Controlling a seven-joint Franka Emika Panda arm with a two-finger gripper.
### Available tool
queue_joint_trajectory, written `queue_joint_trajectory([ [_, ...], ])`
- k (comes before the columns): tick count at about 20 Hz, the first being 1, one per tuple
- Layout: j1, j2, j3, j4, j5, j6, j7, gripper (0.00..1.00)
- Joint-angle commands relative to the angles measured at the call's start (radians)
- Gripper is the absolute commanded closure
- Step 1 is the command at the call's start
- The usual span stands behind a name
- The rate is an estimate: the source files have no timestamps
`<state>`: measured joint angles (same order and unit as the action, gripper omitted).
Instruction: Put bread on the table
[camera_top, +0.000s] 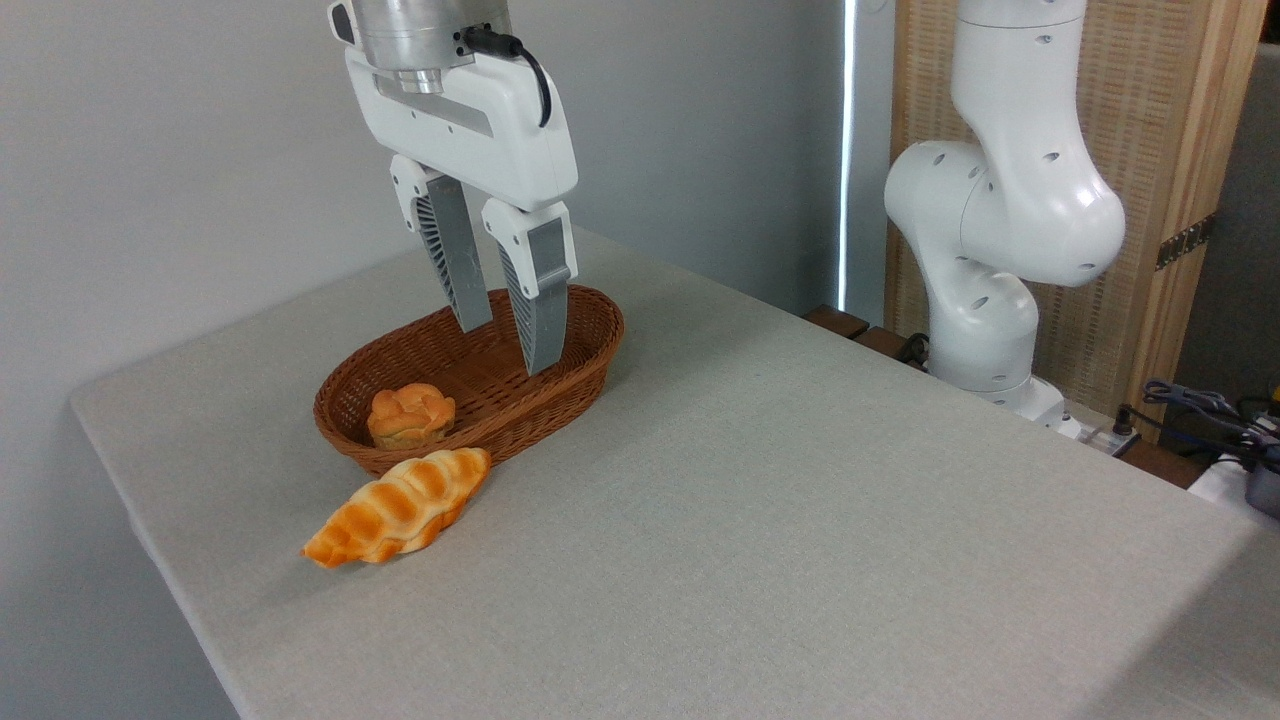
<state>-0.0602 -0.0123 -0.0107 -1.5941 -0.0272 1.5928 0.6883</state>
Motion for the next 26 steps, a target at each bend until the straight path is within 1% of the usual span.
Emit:
queue_joint_trajectory([
  [1,-0.003,-0.005,-0.003,0.013,-0.020,-0.028,0.011,0.00],
  [13,-0.001,-0.005,0.008,0.011,-0.022,-0.027,0.013,0.00],
  [17,-0.006,-0.001,-0.008,0.008,-0.023,-0.010,0.010,0.00],
  [19,-0.009,0.003,-0.014,0.009,-0.037,-0.008,0.008,0.00],
  [22,-0.009,0.005,-0.014,0.009,-0.040,-0.001,0.016,0.00],
  [25,-0.010,0.008,-0.018,0.009,-0.089,0.000,0.016,0.00],
  [26,-0.012,0.014,-0.029,0.009,-0.102,0.001,0.016,0.00],
])
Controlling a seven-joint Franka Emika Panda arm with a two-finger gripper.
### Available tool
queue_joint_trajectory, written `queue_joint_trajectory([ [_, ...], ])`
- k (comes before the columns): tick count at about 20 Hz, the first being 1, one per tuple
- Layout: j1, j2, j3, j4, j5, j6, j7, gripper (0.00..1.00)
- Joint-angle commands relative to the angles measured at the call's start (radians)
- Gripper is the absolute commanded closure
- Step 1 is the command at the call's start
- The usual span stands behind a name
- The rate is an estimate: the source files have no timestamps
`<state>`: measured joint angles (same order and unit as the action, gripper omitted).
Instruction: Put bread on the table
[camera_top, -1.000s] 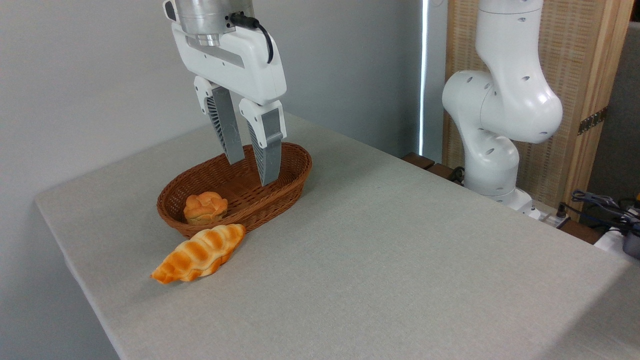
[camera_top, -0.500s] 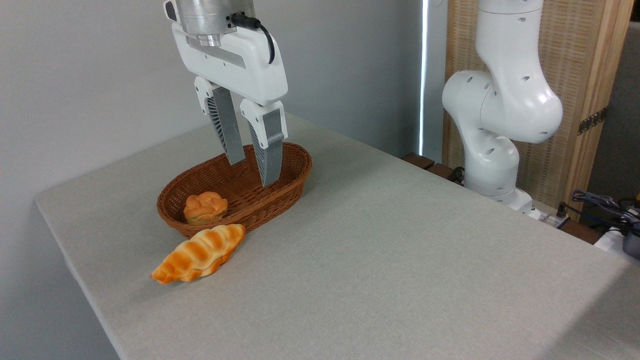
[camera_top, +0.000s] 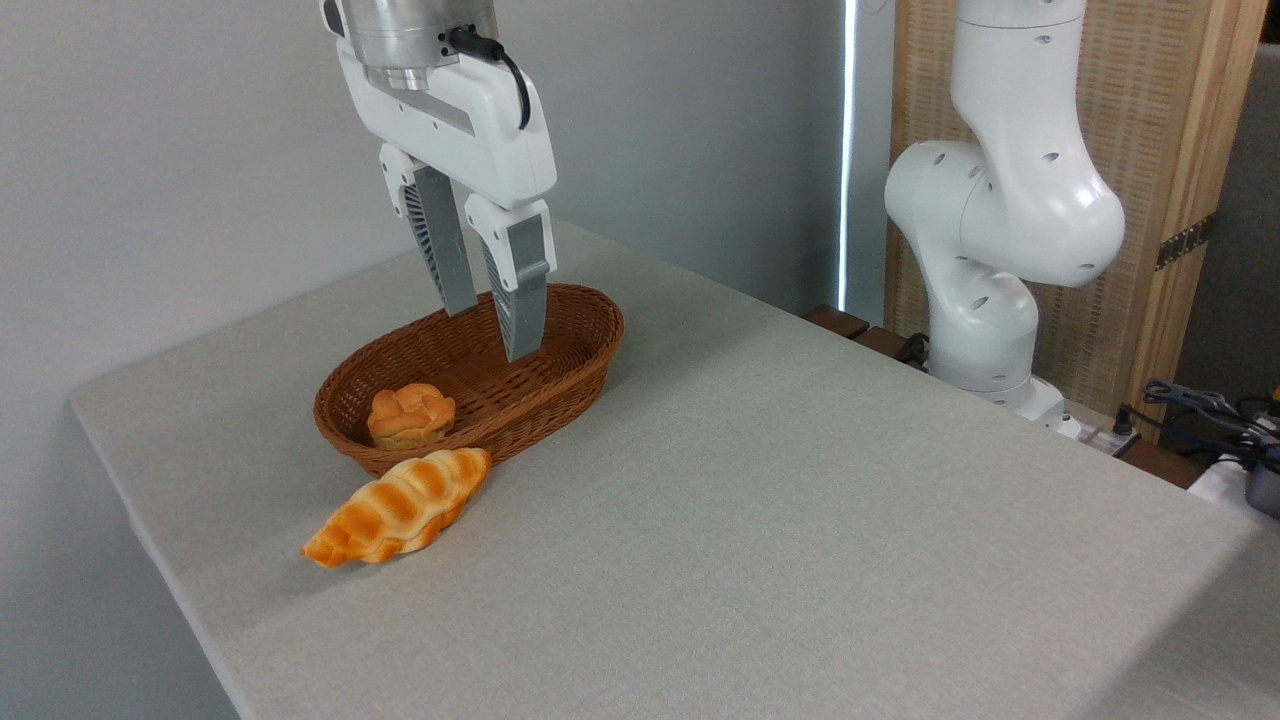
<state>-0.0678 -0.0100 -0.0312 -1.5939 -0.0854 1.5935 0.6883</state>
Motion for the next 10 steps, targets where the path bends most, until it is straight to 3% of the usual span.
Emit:
queue_joint_trajectory([
  [1,-0.004,0.021,-0.022,0.009,-0.045,0.002,0.013,0.00],
  [8,-0.006,0.039,-0.067,-0.003,-0.080,0.081,-0.003,0.00],
  [10,-0.006,0.065,-0.111,-0.004,-0.080,0.102,-0.047,0.00],
])
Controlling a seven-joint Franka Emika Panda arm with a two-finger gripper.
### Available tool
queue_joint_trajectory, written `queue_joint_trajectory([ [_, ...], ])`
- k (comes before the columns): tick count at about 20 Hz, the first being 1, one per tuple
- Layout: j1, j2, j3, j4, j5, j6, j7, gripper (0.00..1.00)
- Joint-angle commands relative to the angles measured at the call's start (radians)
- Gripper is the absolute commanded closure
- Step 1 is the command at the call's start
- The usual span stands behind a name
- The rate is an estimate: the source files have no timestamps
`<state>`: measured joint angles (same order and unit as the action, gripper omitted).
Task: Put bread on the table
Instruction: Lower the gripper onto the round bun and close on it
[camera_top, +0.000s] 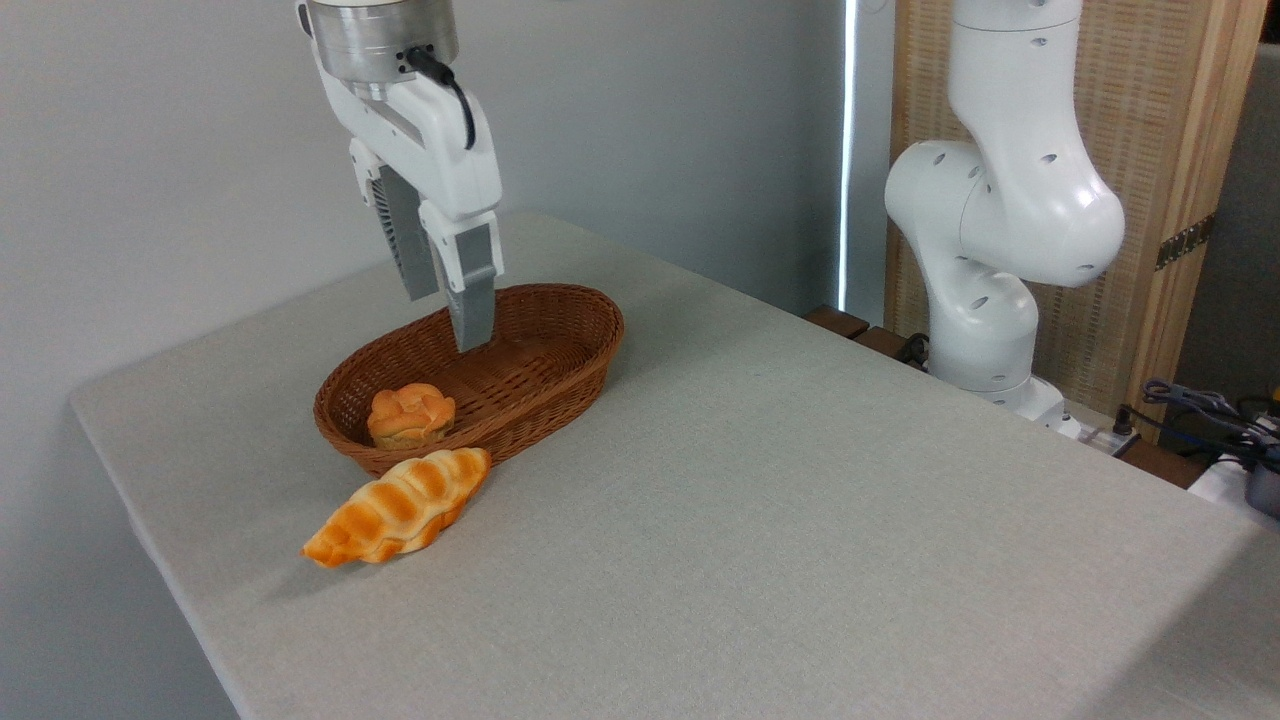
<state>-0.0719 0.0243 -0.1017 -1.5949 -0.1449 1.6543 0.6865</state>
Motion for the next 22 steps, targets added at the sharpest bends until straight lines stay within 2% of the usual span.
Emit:
queue_joint_trajectory([
  [1,-0.002,0.043,-0.065,-0.004,-0.019,0.041,-0.071,0.00],
  [4,-0.002,0.072,-0.140,-0.037,-0.010,0.059,-0.082,0.00],
  [6,0.000,0.074,-0.174,-0.092,-0.009,0.142,-0.082,0.00],
  [12,-0.002,0.107,-0.207,-0.143,-0.001,0.312,-0.065,0.00],
  [14,-0.002,0.127,-0.242,-0.157,0.068,0.355,-0.049,0.00],
  [15,-0.002,0.140,-0.249,-0.171,0.086,0.369,-0.045,0.00],
  [18,-0.005,0.158,-0.269,-0.207,0.099,0.410,-0.044,0.00],
  [22,-0.019,0.186,-0.274,-0.211,0.148,0.437,-0.044,0.00],
])
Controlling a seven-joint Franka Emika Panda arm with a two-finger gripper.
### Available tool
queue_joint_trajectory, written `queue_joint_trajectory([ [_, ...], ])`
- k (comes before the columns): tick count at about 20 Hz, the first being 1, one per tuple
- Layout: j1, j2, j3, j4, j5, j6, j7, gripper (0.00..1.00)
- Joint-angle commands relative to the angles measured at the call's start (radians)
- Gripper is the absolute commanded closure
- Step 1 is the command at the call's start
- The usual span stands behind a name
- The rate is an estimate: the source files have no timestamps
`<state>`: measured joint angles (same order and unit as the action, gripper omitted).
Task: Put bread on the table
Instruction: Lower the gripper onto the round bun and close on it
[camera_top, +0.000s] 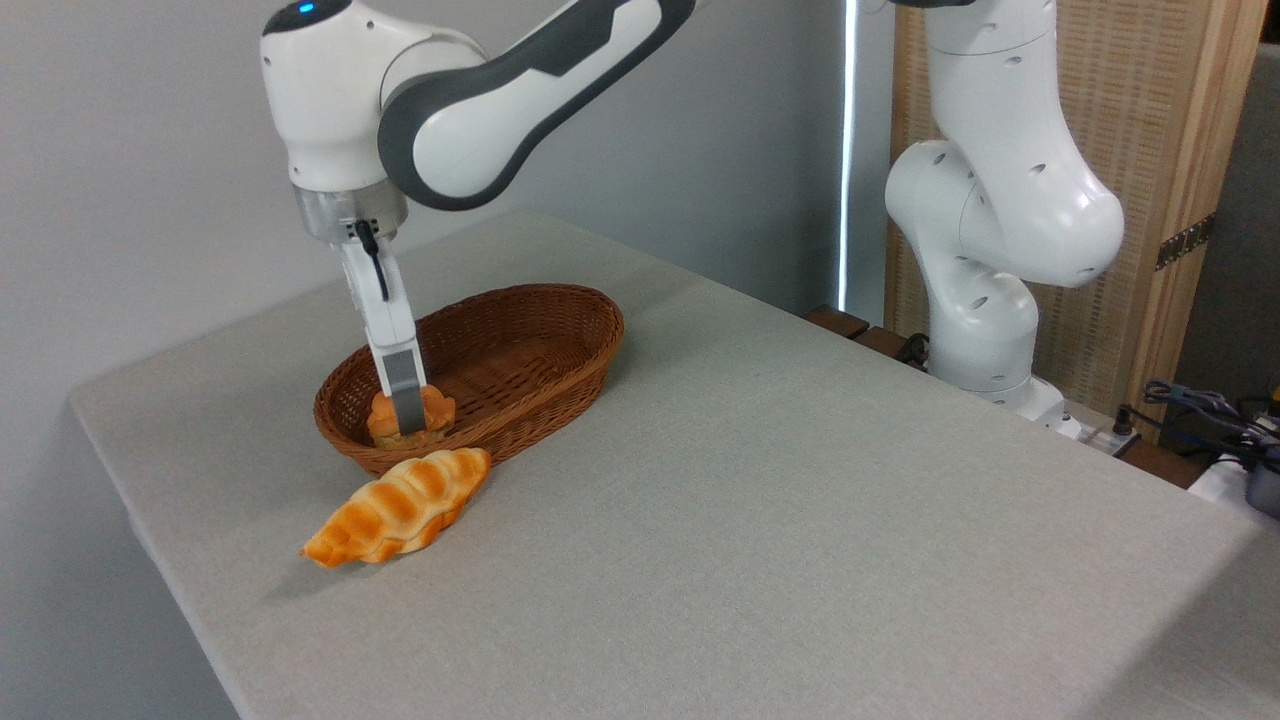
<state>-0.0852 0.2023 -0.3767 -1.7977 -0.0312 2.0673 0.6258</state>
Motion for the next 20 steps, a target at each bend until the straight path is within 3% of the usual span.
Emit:
queue_joint_trajectory([
  [1,-0.008,0.011,-0.001,-0.008,0.045,0.023,0.017,0.00],
  [7,-0.015,0.019,-0.001,-0.009,0.051,0.023,0.017,0.02],
  [9,-0.019,0.020,-0.001,-0.009,0.051,0.022,0.017,0.20],
  [10,-0.019,0.020,-0.001,-0.009,0.053,0.022,0.018,0.36],
  [13,-0.018,0.023,-0.002,-0.009,0.051,0.022,0.020,0.53],
  [20,-0.019,0.023,-0.002,-0.009,0.051,0.017,0.020,0.53],
])
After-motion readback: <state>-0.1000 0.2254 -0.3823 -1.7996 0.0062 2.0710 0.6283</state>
